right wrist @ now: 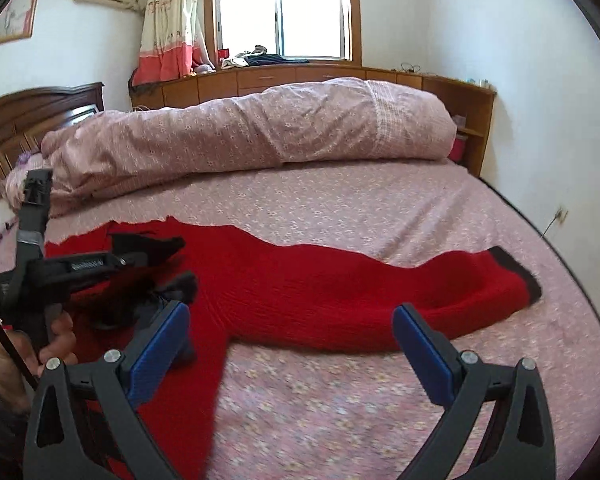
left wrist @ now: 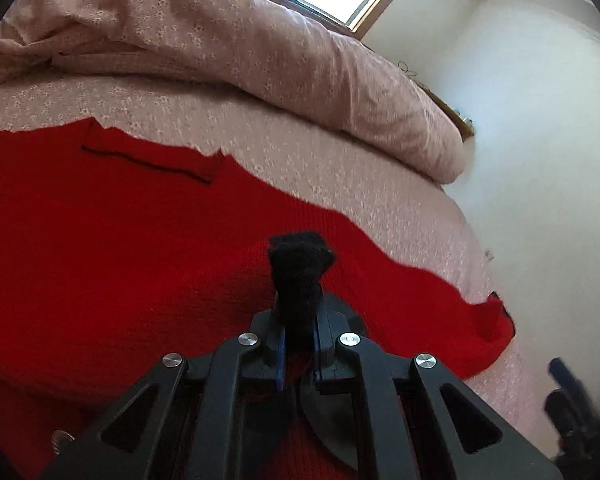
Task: Fold small clothes
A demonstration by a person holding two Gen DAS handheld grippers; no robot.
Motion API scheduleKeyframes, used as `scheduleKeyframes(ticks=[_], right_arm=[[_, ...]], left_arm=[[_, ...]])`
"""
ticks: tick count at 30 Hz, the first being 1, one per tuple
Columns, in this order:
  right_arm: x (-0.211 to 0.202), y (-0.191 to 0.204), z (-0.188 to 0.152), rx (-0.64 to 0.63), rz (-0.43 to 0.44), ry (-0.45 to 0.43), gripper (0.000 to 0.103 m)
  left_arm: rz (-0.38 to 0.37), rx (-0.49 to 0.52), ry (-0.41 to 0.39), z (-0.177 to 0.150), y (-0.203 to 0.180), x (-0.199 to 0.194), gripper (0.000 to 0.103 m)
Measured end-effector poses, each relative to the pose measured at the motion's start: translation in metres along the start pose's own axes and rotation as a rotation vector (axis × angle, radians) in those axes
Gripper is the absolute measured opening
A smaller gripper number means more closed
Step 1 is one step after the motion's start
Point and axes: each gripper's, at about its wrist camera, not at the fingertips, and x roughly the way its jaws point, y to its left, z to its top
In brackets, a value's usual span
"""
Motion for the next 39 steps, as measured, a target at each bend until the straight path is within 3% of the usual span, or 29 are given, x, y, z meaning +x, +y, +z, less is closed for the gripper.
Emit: scheduleKeyframes(ticks=[6,11,17,20,23,27,31,37,39], right_arm=[[-0.002,-0.007,0.003,0.012,0.002,0.001,0.103],[0.007,-0.003,0.002,0.018,0.017,0.025,0.103],[0.014,-0.005,-0.002,0.027,0.011,0.054,0.103],[0.013,-0.015,-0.003,0.081,0.037,0.062,0.103],[0.011,-0.028,-0.005,0.143,0.048,0.060,0.103],[0.006,-0.057,-0.009,0.234,0.024,0.058,0.103],[-0.003,-0.100,-0.017,0.350,0.007,0.052,0.103],[-0.014,-0.183,-0.029,0.495,-0.046,0.032,0.103],[-0.012,-0.218,-0.035,0.592,-0.016,0.042,0.103]], left_arm=[[0.046,0.045,0.025,-0.003,-0.004,0.008,0.005],[0.012,-0.010,0.062,-0.014,0.003,0.018,0.021],[0.021,0.044,0.038,-0.026,-0.018,0.004,0.053],[0.098,0.132,-0.020,-0.044,-0.033,0.004,0.057],[0.177,0.208,-0.002,-0.050,-0.047,0.013,0.063],[0.187,0.230,0.001,-0.052,-0.050,0.014,0.067],[0.146,0.193,-0.009,-0.050,-0.043,0.010,0.068],[0.157,0.187,-0.012,-0.051,-0.042,0.009,0.068],[0.165,0.189,-0.022,-0.053,-0.043,0.007,0.068]])
